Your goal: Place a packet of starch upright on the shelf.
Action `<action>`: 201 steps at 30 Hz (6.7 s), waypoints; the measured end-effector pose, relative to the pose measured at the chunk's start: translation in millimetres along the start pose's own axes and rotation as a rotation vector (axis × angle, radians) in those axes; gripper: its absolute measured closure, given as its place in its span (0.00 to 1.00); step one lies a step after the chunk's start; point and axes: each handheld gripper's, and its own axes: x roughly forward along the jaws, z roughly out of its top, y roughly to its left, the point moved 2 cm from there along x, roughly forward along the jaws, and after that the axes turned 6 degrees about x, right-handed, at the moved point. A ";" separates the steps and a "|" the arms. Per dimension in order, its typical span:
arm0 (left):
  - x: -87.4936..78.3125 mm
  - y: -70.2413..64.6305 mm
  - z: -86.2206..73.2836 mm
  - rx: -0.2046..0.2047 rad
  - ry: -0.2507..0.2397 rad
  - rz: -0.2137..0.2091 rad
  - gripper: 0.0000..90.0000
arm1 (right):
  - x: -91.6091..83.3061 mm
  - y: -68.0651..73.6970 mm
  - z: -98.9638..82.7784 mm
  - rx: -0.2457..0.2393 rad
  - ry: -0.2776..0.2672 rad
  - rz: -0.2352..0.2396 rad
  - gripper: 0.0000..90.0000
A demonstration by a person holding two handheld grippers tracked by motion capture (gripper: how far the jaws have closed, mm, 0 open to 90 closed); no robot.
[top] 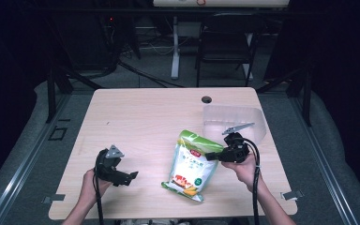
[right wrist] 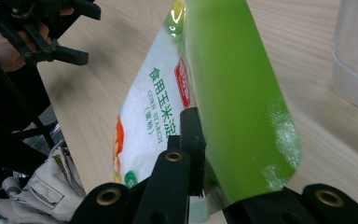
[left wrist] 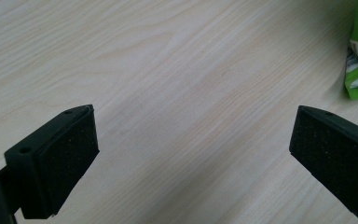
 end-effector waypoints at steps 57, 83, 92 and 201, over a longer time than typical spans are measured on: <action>3.4 -1.7 0.9 0.010 0.006 -0.003 0.01 | -68.2 52.2 32.6 -0.141 -0.152 -0.051 1.00; 5.5 -2.8 3.1 0.011 0.005 -0.012 0.01 | -128.8 26.0 73.7 -0.069 -0.294 -0.165 1.00; 5.5 -2.7 3.3 0.015 0.008 -0.012 0.01 | -151.1 10.8 88.8 -0.026 -0.336 -0.238 1.00; 7.2 -5.7 4.4 0.033 0.015 -0.031 0.01 | -115.8 -110.6 62.9 0.338 -0.471 -0.612 1.00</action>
